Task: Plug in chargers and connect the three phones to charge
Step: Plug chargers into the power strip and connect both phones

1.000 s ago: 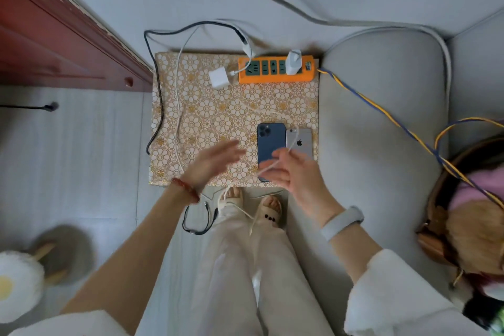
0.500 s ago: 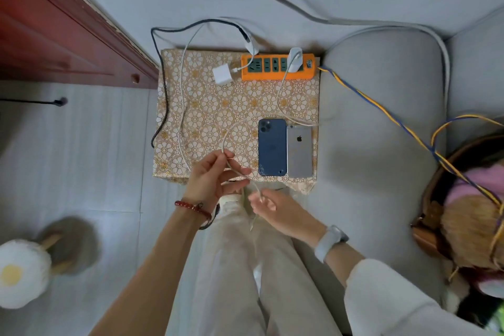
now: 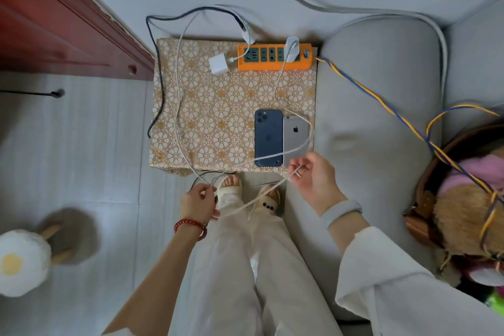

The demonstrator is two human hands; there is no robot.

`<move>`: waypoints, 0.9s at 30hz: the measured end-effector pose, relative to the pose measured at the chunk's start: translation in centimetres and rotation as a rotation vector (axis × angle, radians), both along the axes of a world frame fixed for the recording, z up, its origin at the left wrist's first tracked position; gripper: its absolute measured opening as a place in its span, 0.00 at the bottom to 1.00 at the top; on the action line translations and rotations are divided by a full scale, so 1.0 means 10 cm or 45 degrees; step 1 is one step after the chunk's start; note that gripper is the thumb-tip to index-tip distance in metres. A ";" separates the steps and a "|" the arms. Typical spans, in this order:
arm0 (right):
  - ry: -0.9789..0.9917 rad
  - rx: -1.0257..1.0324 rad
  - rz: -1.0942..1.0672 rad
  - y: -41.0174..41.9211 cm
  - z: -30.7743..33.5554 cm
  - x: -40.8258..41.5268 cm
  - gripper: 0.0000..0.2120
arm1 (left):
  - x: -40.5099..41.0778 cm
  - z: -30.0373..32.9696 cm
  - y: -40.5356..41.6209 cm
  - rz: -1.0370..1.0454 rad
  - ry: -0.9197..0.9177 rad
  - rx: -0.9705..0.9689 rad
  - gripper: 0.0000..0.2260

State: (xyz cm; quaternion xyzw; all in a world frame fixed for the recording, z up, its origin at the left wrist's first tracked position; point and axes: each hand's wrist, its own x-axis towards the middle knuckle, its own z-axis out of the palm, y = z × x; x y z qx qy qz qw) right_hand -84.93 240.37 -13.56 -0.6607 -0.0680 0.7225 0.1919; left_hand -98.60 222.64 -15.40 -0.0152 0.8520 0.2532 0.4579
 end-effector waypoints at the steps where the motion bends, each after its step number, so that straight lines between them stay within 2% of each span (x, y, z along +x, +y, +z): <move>1: -0.067 0.023 -0.020 0.02 -0.01 -0.01 0.11 | 0.02 -0.02 -0.05 -0.102 0.041 -0.029 0.09; 4: -0.199 0.143 0.122 -0.04 -0.02 0.01 0.12 | 0.05 -0.09 -0.13 -0.427 0.119 -0.098 0.12; 7: -0.384 0.306 0.374 -0.21 -0.04 0.08 0.09 | 0.08 -0.18 -0.12 -0.943 0.120 -0.247 0.14; 9: -0.518 0.405 0.557 -0.32 -0.07 0.13 0.09 | 0.13 -0.24 -0.08 -1.221 0.055 -0.285 0.15; 11: -0.611 0.471 0.684 -0.38 -0.11 0.19 0.10 | 0.16 -0.30 -0.03 -1.300 -0.071 -0.262 0.16; 13: -0.672 0.533 0.808 -0.38 -0.17 0.24 0.12 | 0.15 -0.36 0.05 -1.224 -0.145 -0.229 0.18; 15: -0.675 0.594 0.933 -0.32 -0.22 0.23 0.12 | 0.12 -0.39 0.15 -1.078 -0.119 -0.189 0.19; 18: -0.659 0.699 1.074 -0.19 -0.34 0.16 0.13 | 0.09 -0.44 0.37 -0.860 -0.043 -0.028 0.14; 20: -0.734 0.814 1.177 -0.09 -0.45 0.12 0.14 | 0.09 -0.49 0.55 -0.722 -0.012 0.039 0.14; 23: -0.859 0.929 1.240 0.03 -0.63 0.08 0.13 | 0.11 -0.60 0.79 -0.615 0.064 0.121 0.15; 27: -0.948 0.946 1.277 0.06 -0.81 0.03 0.13 | 0.20 -0.67 1.02 -0.538 0.087 0.248 0.15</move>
